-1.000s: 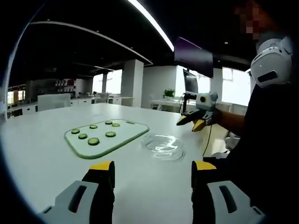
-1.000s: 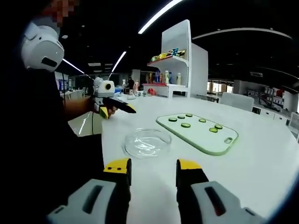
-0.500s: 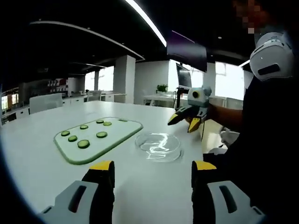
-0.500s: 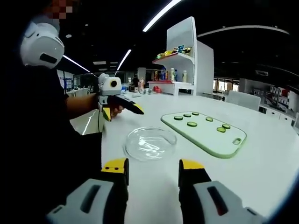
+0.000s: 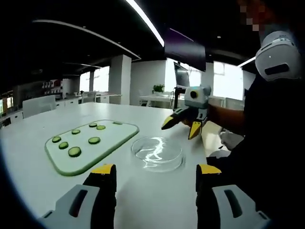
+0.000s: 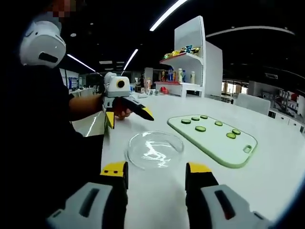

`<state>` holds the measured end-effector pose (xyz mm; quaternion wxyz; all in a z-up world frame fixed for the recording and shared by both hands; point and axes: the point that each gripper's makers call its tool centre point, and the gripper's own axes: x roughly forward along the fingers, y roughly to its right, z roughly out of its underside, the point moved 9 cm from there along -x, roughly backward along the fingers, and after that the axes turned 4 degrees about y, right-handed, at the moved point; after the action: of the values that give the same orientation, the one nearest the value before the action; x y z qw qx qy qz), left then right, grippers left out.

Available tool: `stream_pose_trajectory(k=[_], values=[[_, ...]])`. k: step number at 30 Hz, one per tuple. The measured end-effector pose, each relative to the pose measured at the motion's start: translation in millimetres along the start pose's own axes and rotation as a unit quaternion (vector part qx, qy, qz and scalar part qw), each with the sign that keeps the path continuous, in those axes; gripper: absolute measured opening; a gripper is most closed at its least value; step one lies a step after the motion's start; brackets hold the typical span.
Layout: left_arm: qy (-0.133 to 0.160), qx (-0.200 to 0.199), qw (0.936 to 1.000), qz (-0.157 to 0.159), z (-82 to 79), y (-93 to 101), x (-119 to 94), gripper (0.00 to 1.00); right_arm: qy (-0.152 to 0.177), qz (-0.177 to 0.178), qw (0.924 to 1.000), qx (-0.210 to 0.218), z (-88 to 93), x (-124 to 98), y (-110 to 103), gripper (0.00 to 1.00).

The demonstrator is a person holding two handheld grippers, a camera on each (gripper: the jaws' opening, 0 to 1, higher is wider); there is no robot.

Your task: Open the petri dish lid, add cucumber slices into the petri dish, and close the lid

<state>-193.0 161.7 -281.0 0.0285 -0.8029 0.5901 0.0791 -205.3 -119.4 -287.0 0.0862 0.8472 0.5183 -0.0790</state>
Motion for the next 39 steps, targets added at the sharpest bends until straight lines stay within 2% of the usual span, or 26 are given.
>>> stream_pose_trajectory(k=[10, 31, 39], values=[[-0.021, 0.015, 0.9995, 0.018, 2.6, -0.4, 14, 0.69, -0.005, -0.015, 0.9998, -0.01, -0.1, 9, 3, 0.51], [-0.043, 0.029, 0.9983, 0.027, 2.7, -0.7, 39, 0.68, -0.019, -0.076, 0.9962, -0.038, -1.8, 32, 15, 0.55], [-0.051, 0.029, 0.998, 0.023, 3.0, -3.6, 47, 0.67, -0.02, -0.087, 0.995, -0.045, -4.0, 39, 16, 0.57]])
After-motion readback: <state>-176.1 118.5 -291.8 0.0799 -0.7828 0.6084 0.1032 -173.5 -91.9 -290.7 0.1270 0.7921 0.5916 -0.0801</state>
